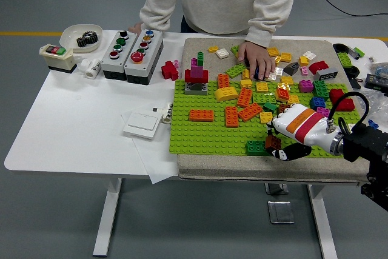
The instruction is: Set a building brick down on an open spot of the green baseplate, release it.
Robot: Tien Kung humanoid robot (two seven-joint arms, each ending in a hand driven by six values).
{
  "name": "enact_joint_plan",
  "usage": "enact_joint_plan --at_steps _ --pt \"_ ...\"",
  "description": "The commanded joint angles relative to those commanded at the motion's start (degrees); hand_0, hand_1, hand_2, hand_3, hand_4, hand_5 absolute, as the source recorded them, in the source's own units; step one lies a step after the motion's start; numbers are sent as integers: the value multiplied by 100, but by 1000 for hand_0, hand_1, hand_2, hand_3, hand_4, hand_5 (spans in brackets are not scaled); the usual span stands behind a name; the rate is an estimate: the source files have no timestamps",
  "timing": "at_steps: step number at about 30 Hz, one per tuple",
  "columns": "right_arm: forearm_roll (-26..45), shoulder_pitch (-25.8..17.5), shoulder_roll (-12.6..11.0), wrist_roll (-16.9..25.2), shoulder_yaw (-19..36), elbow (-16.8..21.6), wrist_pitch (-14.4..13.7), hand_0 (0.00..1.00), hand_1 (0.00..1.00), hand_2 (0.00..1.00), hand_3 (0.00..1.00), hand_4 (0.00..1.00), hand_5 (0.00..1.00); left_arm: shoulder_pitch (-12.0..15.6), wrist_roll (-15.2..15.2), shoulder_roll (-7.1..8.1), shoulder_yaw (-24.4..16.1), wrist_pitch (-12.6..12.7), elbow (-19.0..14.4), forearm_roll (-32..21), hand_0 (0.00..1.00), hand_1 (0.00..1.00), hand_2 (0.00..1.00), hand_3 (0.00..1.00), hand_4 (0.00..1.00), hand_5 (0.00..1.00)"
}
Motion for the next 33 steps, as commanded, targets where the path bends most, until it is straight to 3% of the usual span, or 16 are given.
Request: enact_joint_plan --at_steps 13,33 --pt "-11 89 168 10 -98 -149 -7 244 402 510 531 697 561 -9 7 7 -6 3 -2 5 754 760 792 685 784 744" --pt "-6 89 157 54 -156 -241 47 246 402 512 532 704 560 10 53 7 -63 -6 -1 103 754 761 793 683 785 743"
